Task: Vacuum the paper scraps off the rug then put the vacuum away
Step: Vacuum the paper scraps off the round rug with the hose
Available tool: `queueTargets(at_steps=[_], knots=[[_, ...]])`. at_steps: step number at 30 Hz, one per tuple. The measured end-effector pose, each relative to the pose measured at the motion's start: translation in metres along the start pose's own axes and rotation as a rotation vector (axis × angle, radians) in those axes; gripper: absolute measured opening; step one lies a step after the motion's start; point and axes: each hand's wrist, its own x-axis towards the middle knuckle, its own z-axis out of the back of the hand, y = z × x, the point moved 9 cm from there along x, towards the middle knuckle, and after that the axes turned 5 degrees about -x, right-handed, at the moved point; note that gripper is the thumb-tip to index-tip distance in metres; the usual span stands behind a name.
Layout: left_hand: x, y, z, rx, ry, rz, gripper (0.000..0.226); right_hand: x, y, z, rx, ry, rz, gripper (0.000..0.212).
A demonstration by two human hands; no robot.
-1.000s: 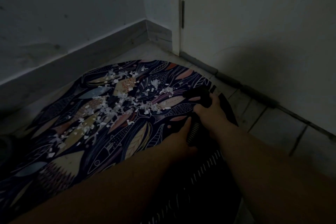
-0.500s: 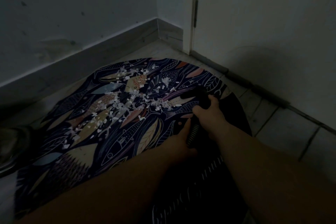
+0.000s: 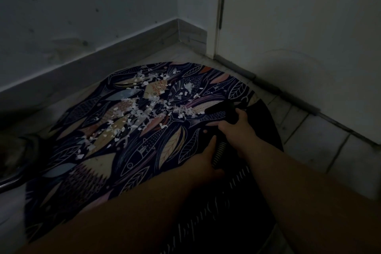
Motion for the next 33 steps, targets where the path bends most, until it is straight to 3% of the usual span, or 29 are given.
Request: queueTargets(at_steps=[22,33], knots=[[-0.051,0.051,0.022,-0.018,-0.089,0.103,0.092,-0.021,0.011,-0.076,-0.048,0.166,0.041,0.076],[-0.037,0.036,0.015,-0.039,-0.09,0.057,0.093,-0.012,0.004,-0.055,-0.036,0.11,0.014,0.076]])
